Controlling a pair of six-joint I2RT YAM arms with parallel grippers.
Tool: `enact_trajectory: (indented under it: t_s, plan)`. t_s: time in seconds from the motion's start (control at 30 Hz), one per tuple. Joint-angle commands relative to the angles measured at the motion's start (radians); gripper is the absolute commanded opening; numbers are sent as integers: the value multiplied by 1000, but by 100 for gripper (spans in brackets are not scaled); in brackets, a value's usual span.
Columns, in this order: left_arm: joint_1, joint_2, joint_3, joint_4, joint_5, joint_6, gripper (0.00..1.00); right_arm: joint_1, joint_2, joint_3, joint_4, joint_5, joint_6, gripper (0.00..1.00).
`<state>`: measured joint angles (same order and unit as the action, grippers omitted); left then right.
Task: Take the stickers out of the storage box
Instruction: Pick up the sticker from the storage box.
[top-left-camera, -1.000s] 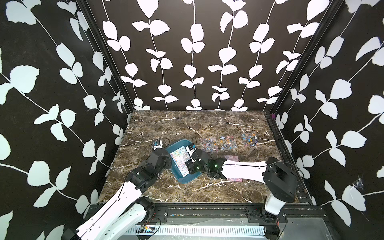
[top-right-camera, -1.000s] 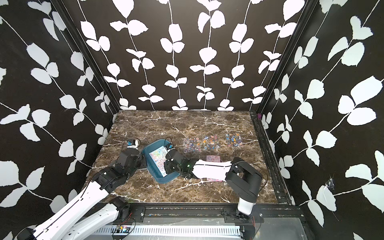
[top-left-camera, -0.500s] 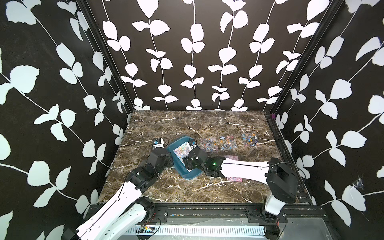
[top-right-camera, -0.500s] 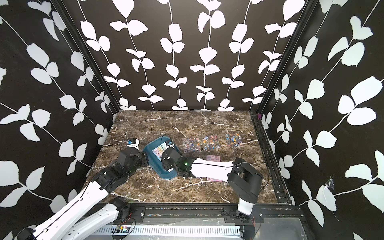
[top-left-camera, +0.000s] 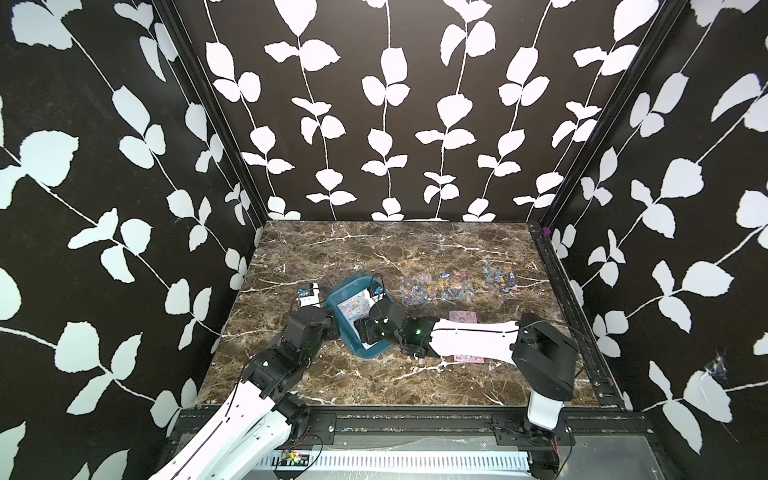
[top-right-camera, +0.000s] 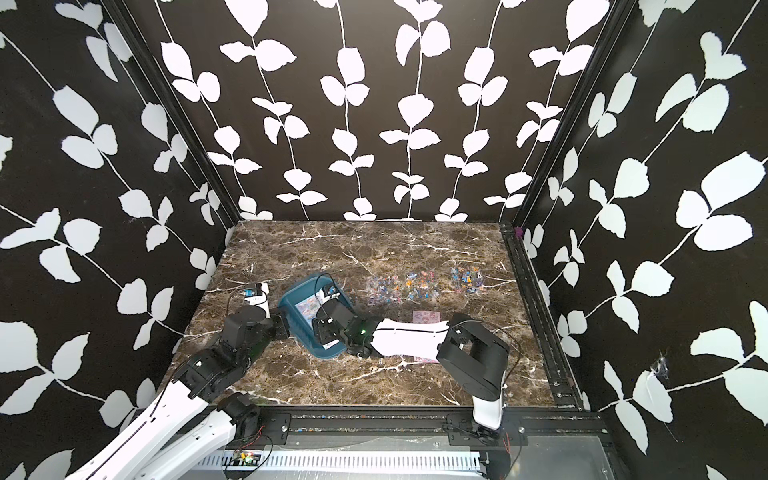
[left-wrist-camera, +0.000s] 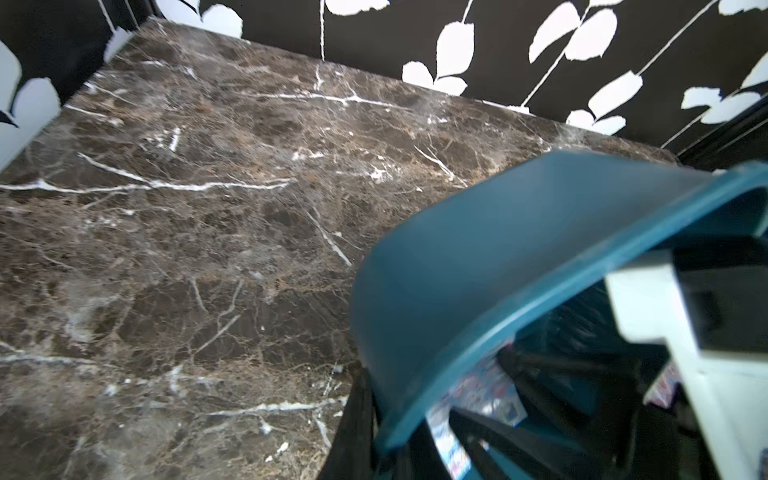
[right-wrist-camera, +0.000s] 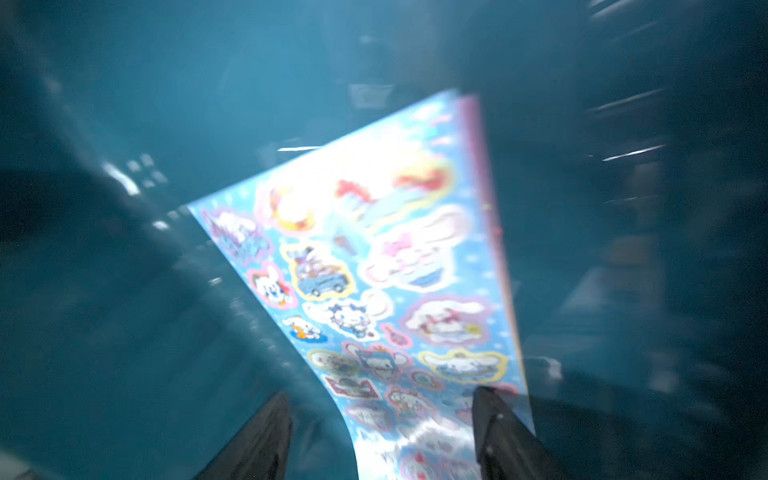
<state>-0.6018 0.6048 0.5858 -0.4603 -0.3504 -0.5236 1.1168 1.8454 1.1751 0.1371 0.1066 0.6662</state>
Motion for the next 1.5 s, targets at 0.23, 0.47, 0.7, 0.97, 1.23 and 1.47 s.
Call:
enact_trajectory:
  t_s: [0.23,0.47,0.7,0.97,1.23,1.47]
  plan:
    - [-7,51,29,-41,15,-3,0,-98,86,1,182,-337,194,62]
    - [-7,77,38,-77,-50,-16,0,-104,81,-22,147,-417,202,62]
    - [-6,101,48,-91,-74,-26,0,-106,68,-61,148,-484,208,61]
    - [-6,140,58,-105,-95,-53,0,-103,51,-90,143,-511,192,63]
    - [-6,184,77,-132,-126,-103,0,-58,75,-90,195,-534,156,63]
    - [-6,212,94,-143,-134,-115,0,-28,70,-99,257,-549,144,65]
